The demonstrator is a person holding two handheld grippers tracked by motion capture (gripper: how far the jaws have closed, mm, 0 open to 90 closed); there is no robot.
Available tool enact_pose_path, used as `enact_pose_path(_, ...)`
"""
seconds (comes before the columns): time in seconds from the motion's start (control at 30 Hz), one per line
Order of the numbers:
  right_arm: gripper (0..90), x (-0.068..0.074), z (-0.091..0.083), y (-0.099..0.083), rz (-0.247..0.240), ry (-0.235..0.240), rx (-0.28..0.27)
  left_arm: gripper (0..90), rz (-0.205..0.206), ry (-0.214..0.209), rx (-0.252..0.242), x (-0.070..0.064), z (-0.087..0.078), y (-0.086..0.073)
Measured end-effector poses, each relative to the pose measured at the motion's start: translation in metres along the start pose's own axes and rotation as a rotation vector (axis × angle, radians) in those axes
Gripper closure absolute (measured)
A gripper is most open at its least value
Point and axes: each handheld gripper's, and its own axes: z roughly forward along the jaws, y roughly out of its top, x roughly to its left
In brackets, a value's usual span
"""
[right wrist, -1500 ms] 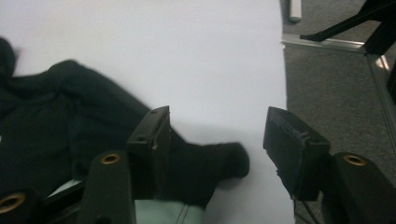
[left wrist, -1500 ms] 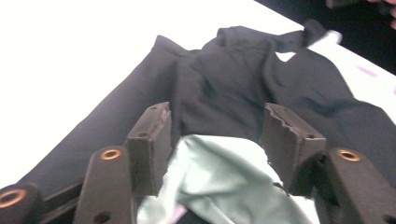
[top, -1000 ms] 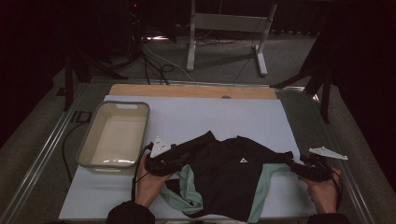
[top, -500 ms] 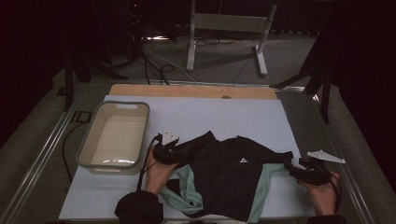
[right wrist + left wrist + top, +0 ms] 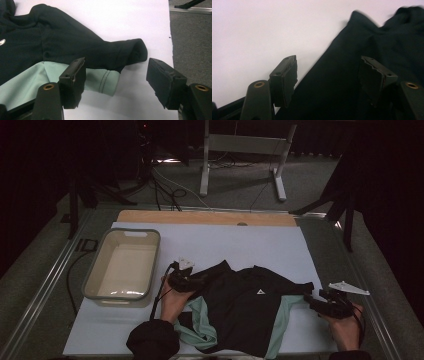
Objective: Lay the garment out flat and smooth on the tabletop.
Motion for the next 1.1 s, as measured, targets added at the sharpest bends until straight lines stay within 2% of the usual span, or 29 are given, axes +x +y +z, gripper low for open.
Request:
enact_pose_path(0.13, 32.8, 0.0, 0.003, 0.0, 0.002, 0.009, 0.012, 34.9, -0.01, 0.028, 0.035, 0.002, 0.006, -0.001)
enact_pose_path(0.17, 33.1, 0.0, 0.004, 0.0, 0.004, 0.011, 0.013, 37.2, -0.01, 0.024, 0.047, 0.002, 0.006, -0.001)
enact_pose_path(0.2, 33.6, 0.0, 0.004, 0.0, 0.001, 0.019, 0.015, 43.3, -0.002, 0.025, 0.06, 0.001, 0.007, -0.001)
enact_pose_path(0.23, 33.6, 0.0, 0.004, 0.0, 0.001, 0.019, 0.015, 43.3, 0.019, 0.041, 0.068, -0.001, 0.007, -0.001)
enact_pose_path(0.27, 34.1, 0.0, 0.004, -0.001, -0.002, 0.021, 0.016, 48.7, 0.04, 0.074, 0.086, -0.005, 0.007, 0.001)
enact_pose_path(0.3, 34.1, 0.0, 0.004, -0.001, -0.002, 0.021, 0.016, 53.0, 0.04, 0.074, 0.086, -0.005, 0.007, 0.001)
enact_pose_path(0.33, 34.5, 0.0, 0.004, -0.001, -0.003, 0.024, 0.017, 53.0, 0.042, 0.072, 0.09, -0.005, 0.007, 0.001)
enact_pose_path(0.4, 35.5, 0.0, 0.004, -0.002, 0.002, 0.038, 0.019, 62.9, 0.048, 0.051, 0.098, -0.007, 0.005, 0.0)
enact_pose_path(0.43, 37.1, 0.001, 0.005, -0.003, -0.001, 0.05, 0.024, 78.0, 0.056, 0.035, 0.1, -0.008, 0.004, 0.0)
enact_pose_path(0.47, 37.1, 0.001, 0.005, -0.003, -0.001, 0.05, 0.024, 78.0, 0.064, 0.017, 0.106, -0.01, 0.003, -0.001)
enact_pose_path(0.5, 37.9, 0.001, 0.005, -0.003, -0.006, 0.055, 0.028, 85.3, 0.071, 0.013, 0.108, -0.012, 0.003, -0.001)
enact_pose_path(0.53, 38.9, 0.001, 0.006, -0.003, -0.01, 0.062, 0.034, 87.6, 0.085, 0.021, 0.112, -0.014, 0.002, -0.001)
enact_pose_path(0.63, 42.4, 0.002, 0.007, -0.004, -0.008, 0.084, 0.043, 89.0, 0.083, 0.02, 0.102, -0.014, -0.001, -0.001)
enact_pose_path(0.67, 46.3, 0.003, 0.008, -0.004, -0.014, 0.085, 0.049, 89.2, 0.065, 0.029, 0.087, -0.01, -0.005, 0.0)
enact_pose_path(0.73, 59.2, 0.003, 0.008, -0.004, -0.02, 0.093, 0.055, 89.3, 0.043, 0.04, 0.069, -0.006, -0.01, 0.0)
enact_pose_path(0.77, 59.2, 0.003, 0.008, -0.004, -0.02, 0.093, 0.055, 89.3, 0.043, 0.04, 0.069, -0.006, -0.01, 0.0)
enact_pose_path(0.83, 76.2, 0.005, 0.008, -0.004, -0.036, 0.104, 0.062, 89.3, 0.022, 0.046, 0.055, -0.001, -0.014, 0.001)
enact_pose_path(0.9, 84.7, 0.008, 0.005, -0.005, -0.056, 0.101, 0.066, 89.4, 0.014, 0.054, 0.045, 0.001, -0.019, 0.001)
enact_pose_path(1.1, 85.6, 0.009, -0.015, -0.01, -0.066, 0.105, 0.058, 89.3, -0.004, 0.03, 0.034, 0.002, -0.025, -0.001)
